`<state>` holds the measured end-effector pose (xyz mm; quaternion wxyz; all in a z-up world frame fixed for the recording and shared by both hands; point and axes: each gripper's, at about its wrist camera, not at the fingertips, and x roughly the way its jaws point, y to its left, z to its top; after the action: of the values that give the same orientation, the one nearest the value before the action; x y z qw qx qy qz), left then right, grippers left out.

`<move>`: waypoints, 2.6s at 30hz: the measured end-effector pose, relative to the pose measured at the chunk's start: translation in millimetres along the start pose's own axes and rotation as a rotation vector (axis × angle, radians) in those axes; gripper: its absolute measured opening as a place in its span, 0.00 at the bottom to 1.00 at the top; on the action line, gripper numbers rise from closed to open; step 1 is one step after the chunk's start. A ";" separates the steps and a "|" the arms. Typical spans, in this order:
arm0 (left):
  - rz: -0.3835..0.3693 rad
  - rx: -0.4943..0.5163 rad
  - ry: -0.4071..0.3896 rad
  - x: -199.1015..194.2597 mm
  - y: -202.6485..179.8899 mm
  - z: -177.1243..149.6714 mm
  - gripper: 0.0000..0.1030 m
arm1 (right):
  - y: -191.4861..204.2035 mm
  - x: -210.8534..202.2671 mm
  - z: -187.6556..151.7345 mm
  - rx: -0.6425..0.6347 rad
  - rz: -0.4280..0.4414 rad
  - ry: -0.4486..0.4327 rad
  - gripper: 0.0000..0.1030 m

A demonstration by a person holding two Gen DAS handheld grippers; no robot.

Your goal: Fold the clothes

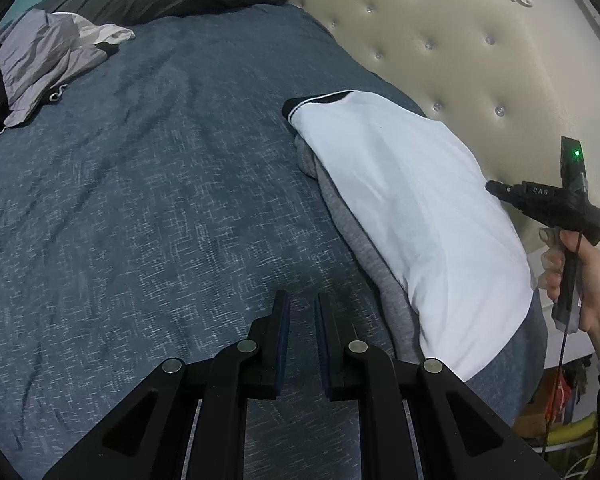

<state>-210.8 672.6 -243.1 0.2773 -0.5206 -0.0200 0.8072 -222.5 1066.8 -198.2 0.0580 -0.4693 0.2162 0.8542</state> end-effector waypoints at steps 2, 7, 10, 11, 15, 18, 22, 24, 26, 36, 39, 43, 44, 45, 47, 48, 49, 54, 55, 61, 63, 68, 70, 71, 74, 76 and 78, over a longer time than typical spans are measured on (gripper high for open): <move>0.004 -0.001 -0.005 -3.8 2.3 0.1 0.13 | -2.3 -1.7 -0.5 0.020 -0.016 -0.005 0.05; 0.006 0.004 -0.024 -19.1 4.6 1.5 0.13 | 1.4 -11.6 -1.4 0.018 -0.078 -0.028 0.05; 0.009 0.010 -0.040 -31.1 5.3 2.9 0.13 | -3.4 -23.1 -2.7 0.068 -0.110 -0.055 0.06; 0.010 0.011 -0.045 -35.2 5.6 3.4 0.13 | -5.5 -28.0 -3.3 0.090 -0.112 -0.066 0.06; 0.012 0.012 -0.067 -52.2 9.6 4.8 0.13 | 2.4 -43.0 -6.6 0.075 -0.118 -0.081 0.06; 0.019 0.013 -0.083 -64.8 13.1 5.4 0.13 | 15.3 -55.7 -10.7 0.055 -0.092 -0.100 0.06; 0.034 0.014 -0.101 -80.9 19.5 4.6 0.13 | 35.1 -67.4 -19.1 0.039 -0.077 -0.124 0.06; 0.040 0.015 -0.110 -89.3 22.9 3.6 0.13 | 45.9 -71.1 -22.2 0.027 -0.068 -0.132 0.06; 0.047 0.017 -0.123 -98.6 25.9 2.6 0.13 | 57.5 -76.1 -26.3 0.016 -0.058 -0.144 0.06; 0.082 0.008 -0.173 -145.1 51.0 -2.0 0.21 | 112.5 -96.7 -45.7 -0.012 -0.029 -0.199 0.07; 0.088 0.007 -0.183 -155.3 58.0 -4.1 0.22 | 131.9 -101.1 -51.6 -0.034 -0.028 -0.209 0.07; 0.089 0.009 -0.194 -167.6 66.1 -8.7 0.22 | 154.5 -106.8 -64.9 -0.056 -0.033 -0.217 0.07; 0.090 0.009 -0.197 -171.0 68.1 -10.1 0.22 | 160.3 -107.6 -68.4 -0.060 -0.034 -0.214 0.07; 0.089 0.007 -0.200 -174.6 70.6 -11.6 0.22 | 165.5 -109.1 -71.7 -0.066 -0.039 -0.213 0.07; 0.091 0.005 -0.206 -182.7 75.9 -14.4 0.23 | 179.1 -112.8 -78.9 -0.089 -0.058 -0.218 0.07; 0.093 0.006 -0.210 -187.0 77.8 -15.8 0.23 | 185.1 -115.4 -82.9 -0.096 -0.054 -0.222 0.07; 0.095 0.008 -0.214 -191.3 79.7 -17.3 0.23 | 191.0 -117.8 -87.0 -0.097 -0.045 -0.222 0.07; 0.102 0.013 -0.237 -215.9 89.8 -25.4 0.30 | 227.5 -130.0 -106.8 -0.121 -0.017 -0.227 0.10; 0.103 0.014 -0.243 -222.0 91.5 -28.0 0.32 | 235.7 -132.9 -110.7 -0.132 -0.014 -0.230 0.12; 0.108 0.029 -0.268 -249.4 97.0 -40.6 0.38 | 272.2 -152.0 -135.2 -0.152 0.006 -0.245 0.47; 0.108 0.034 -0.276 -258.3 97.8 -45.5 0.40 | 280.2 -158.5 -141.2 -0.162 0.006 -0.249 0.47; 0.108 0.042 -0.298 -281.1 100.6 -58.5 0.46 | 299.8 -179.1 -159.2 -0.178 0.006 -0.271 0.63; 0.112 0.045 -0.304 -289.3 101.9 -63.7 0.50 | 307.9 -187.8 -165.8 -0.190 0.005 -0.280 0.64; 0.112 0.046 -0.306 -293.6 102.5 -66.5 0.53 | 312.1 -192.1 -168.6 -0.196 0.006 -0.283 0.65; 0.109 0.055 -0.313 -304.9 102.8 -75.3 0.58 | 322.6 -203.5 -179.8 -0.203 0.013 -0.289 0.69; 0.111 0.062 -0.320 -313.3 102.8 -81.4 0.60 | 328.8 -209.6 -185.7 -0.208 0.020 -0.289 0.72; 0.111 0.064 -0.327 -322.0 104.0 -88.2 0.63 | 335.2 -214.7 -193.8 -0.215 0.027 -0.287 0.74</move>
<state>-82.1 411.2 -49.7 0.2417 -0.3738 -0.0103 0.8954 -54.6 705.2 -5.4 0.0264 -0.3434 0.1193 0.9312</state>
